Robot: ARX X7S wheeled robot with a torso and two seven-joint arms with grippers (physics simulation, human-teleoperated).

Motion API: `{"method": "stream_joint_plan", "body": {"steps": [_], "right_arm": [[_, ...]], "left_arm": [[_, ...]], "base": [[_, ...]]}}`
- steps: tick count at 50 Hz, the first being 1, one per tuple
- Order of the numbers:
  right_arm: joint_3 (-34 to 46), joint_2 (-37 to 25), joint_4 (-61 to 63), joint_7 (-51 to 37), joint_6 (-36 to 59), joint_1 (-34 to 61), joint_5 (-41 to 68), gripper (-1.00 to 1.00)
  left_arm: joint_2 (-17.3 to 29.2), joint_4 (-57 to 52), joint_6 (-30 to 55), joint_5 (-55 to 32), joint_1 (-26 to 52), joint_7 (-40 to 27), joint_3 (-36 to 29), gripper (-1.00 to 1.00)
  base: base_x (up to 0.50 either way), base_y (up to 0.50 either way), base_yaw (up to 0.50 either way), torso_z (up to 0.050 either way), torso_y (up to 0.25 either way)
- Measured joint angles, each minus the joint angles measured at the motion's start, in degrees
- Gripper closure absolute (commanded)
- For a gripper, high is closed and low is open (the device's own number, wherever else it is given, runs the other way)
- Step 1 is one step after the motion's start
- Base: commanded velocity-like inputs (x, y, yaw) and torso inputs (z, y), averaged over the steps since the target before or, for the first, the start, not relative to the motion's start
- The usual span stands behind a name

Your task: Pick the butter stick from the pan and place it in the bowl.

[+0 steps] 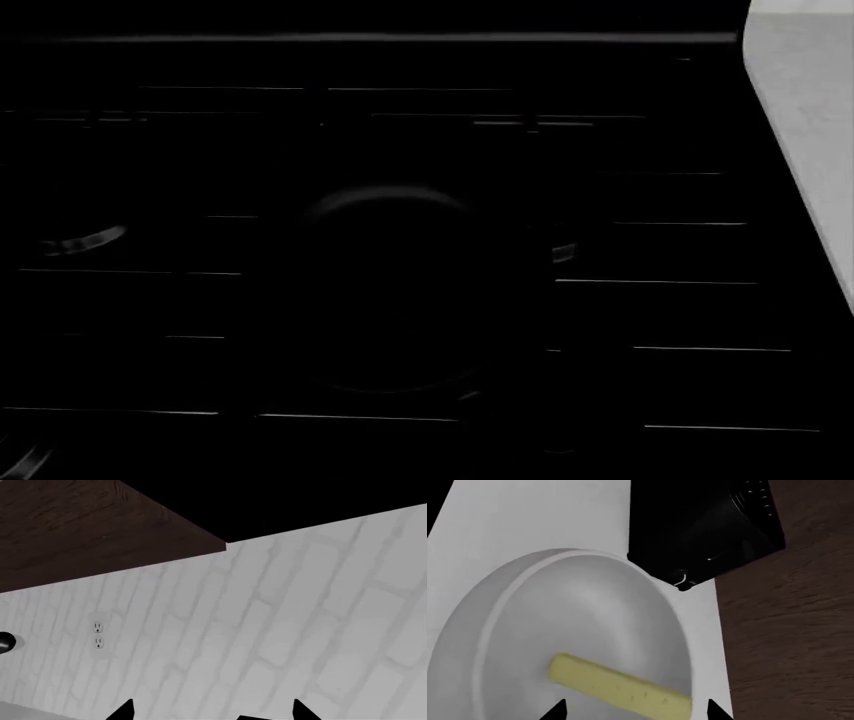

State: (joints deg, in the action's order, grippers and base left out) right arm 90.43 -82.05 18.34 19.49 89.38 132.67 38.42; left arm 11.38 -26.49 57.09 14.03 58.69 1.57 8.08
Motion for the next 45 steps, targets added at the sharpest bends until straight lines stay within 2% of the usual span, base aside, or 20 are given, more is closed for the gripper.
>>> {"method": "stream_joint_plan", "body": {"steps": [11,21,26,33,40,45], "right_arm": [[-6.8,0.4,0.9,5.2,0.1,0.3,-4.9,-1.0],[-16.6,1.4,3.3,14.8,0.2,0.5,-13.1,-1.0],[-22.7,1.2,5.4,15.4,0.2,0.6,-11.3,-1.0],[-32.1,-0.2,8.3,4.8,0.2,0.7,4.6,-1.0],[-41.9,-0.4,9.0,-18.1,-0.2,0.5,32.9,-1.0],[-45.5,-2.1,10.3,-30.9,-5.4,-2.1,47.2,-1.0]], "left_arm": [[0.0,-0.9,0.7,-0.4,0.0,0.0,-0.2,-1.0],[0.0,-2.5,1.5,-0.8,0.0,0.2,0.0,-1.0],[0.0,-3.3,1.9,-1.0,0.0,0.3,0.2,-1.0],[0.0,-3.9,2.3,-1.3,-0.1,0.3,0.3,-1.0],[0.0,-4.2,2.4,-1.6,0.0,0.2,0.2,-1.0],[0.0,-4.4,2.6,-1.7,0.0,0.1,0.2,-1.0]], "base": [[0.0,0.0,0.0,-0.014,-0.011],[0.0,0.0,0.0,-0.014,-0.011],[-0.01,0.0,0.0,-0.014,-0.012],[-0.01,0.0,0.0,-0.014,-0.012],[-0.01,0.0,0.0,-0.014,-0.012],[-0.01,0.0,0.0,-0.014,-0.012]]}}
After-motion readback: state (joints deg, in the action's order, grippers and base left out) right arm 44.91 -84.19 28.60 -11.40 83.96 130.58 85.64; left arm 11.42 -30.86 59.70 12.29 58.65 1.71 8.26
